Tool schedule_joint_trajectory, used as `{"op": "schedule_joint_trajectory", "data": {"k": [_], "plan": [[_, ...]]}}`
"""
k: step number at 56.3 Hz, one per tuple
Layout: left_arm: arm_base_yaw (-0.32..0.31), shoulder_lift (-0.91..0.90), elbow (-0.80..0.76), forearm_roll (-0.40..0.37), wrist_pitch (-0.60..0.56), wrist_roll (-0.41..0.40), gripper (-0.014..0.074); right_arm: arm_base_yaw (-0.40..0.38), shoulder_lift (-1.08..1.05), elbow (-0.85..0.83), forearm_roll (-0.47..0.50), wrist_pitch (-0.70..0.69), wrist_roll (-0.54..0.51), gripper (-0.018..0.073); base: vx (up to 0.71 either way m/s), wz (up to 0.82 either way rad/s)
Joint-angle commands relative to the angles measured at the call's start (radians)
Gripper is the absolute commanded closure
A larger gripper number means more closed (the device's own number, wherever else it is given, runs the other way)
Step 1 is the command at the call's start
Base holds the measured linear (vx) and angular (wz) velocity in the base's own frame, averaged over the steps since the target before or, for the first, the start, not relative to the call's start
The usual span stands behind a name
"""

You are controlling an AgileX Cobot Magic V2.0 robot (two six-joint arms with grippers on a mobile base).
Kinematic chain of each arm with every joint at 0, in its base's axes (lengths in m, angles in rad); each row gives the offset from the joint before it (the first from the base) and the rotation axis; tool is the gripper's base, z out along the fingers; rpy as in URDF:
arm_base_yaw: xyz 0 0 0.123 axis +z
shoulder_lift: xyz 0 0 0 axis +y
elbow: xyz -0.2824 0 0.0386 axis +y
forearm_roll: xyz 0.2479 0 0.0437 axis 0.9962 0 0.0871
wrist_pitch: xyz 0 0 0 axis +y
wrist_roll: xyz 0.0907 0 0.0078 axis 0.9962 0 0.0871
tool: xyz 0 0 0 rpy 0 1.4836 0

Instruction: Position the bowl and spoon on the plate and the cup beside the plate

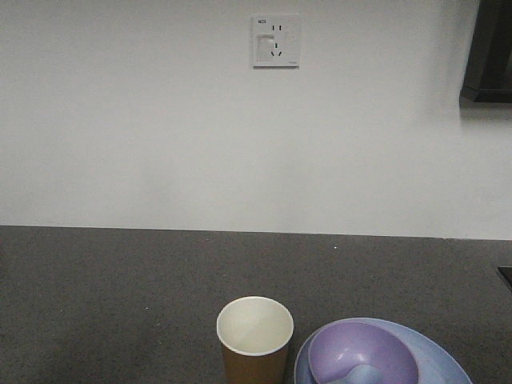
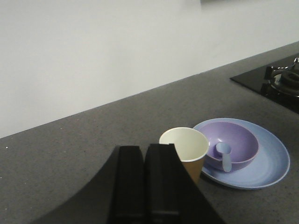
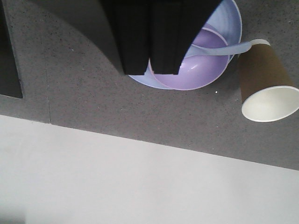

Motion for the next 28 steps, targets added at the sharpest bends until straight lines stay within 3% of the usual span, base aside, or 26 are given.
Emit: {"op": "schedule_joint_trajectory", "data": {"k": [1,28], "plan": [[0.002,-0.077,0.051,0.015,-0.165,-0.013,0.0599,-0.002,-0.009,-0.015,0.007,-0.086,-0.001,0.0568,0.0,0.0],[0.002,-0.177,0.132,0.015,-0.159,-0.013,0.0599,-0.002,-0.015,-0.012,0.007,-0.086,-0.001,0.0568,0.0,0.0]]}}
